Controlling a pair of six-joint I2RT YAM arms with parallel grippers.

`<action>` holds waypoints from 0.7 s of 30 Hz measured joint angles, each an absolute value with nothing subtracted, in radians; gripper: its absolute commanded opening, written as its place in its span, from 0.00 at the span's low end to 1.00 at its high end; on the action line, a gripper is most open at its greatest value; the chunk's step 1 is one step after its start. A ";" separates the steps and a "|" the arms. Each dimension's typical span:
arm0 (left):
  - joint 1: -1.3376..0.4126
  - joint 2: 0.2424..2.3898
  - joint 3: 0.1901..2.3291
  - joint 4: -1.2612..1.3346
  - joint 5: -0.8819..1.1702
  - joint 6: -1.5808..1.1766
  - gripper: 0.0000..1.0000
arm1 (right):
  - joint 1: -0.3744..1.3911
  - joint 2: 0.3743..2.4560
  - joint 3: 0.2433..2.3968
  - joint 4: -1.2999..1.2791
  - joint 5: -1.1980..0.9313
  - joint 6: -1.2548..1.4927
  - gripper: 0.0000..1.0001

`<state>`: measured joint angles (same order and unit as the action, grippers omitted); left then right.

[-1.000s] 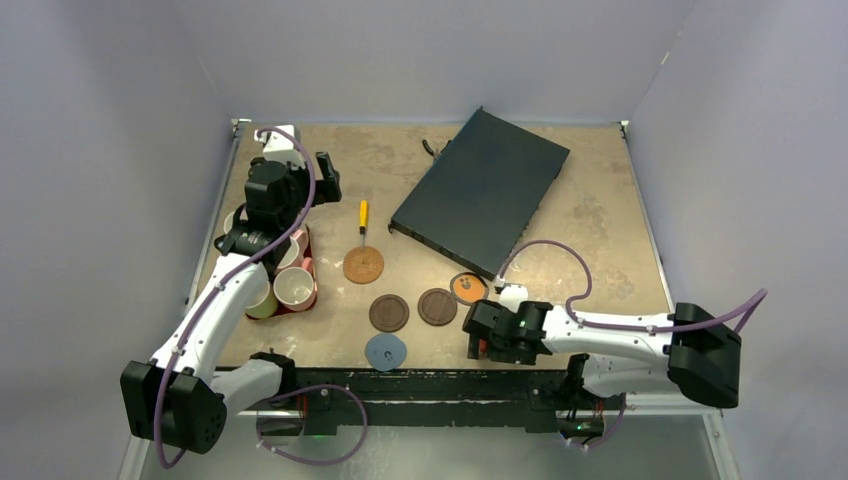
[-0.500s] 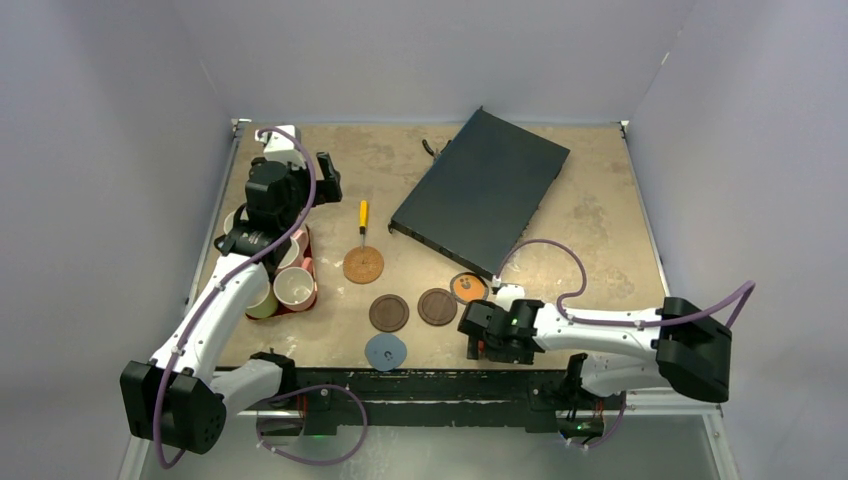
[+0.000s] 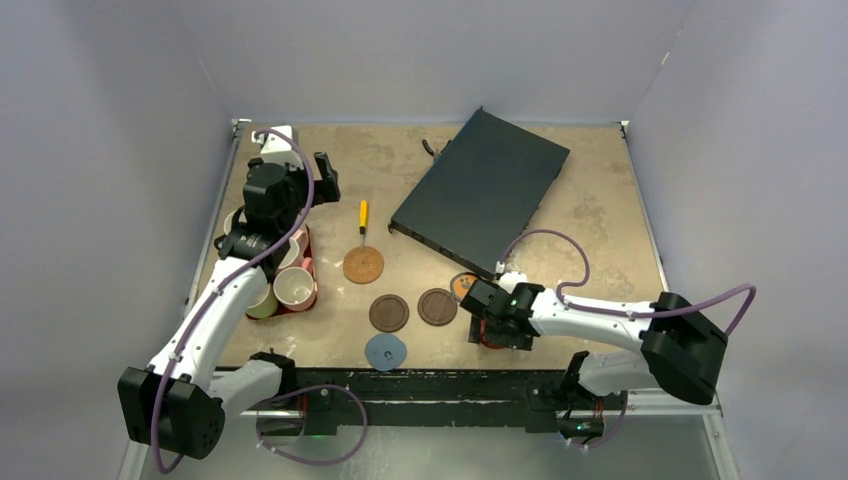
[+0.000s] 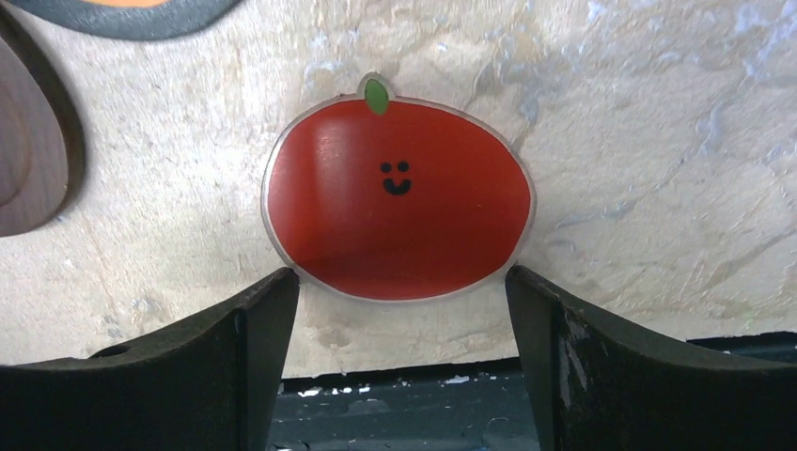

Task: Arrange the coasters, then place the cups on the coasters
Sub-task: Move the coaster to the center of the board.

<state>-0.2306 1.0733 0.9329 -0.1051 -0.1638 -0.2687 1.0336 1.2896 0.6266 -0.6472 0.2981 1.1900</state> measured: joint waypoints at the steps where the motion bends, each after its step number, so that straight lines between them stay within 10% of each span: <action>1: -0.231 1.073 0.933 -0.105 -0.164 -0.269 0.99 | 1.021 1.295 0.630 -0.643 0.299 1.181 0.81; 21: -0.233 1.065 0.925 -0.096 -0.164 -0.269 0.99 | 0.788 1.342 0.665 -0.576 0.324 1.038 0.86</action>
<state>-0.2325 1.0653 0.9249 -0.0963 -0.1638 -0.2691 0.7883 1.3422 0.6651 -0.5762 0.3244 1.0382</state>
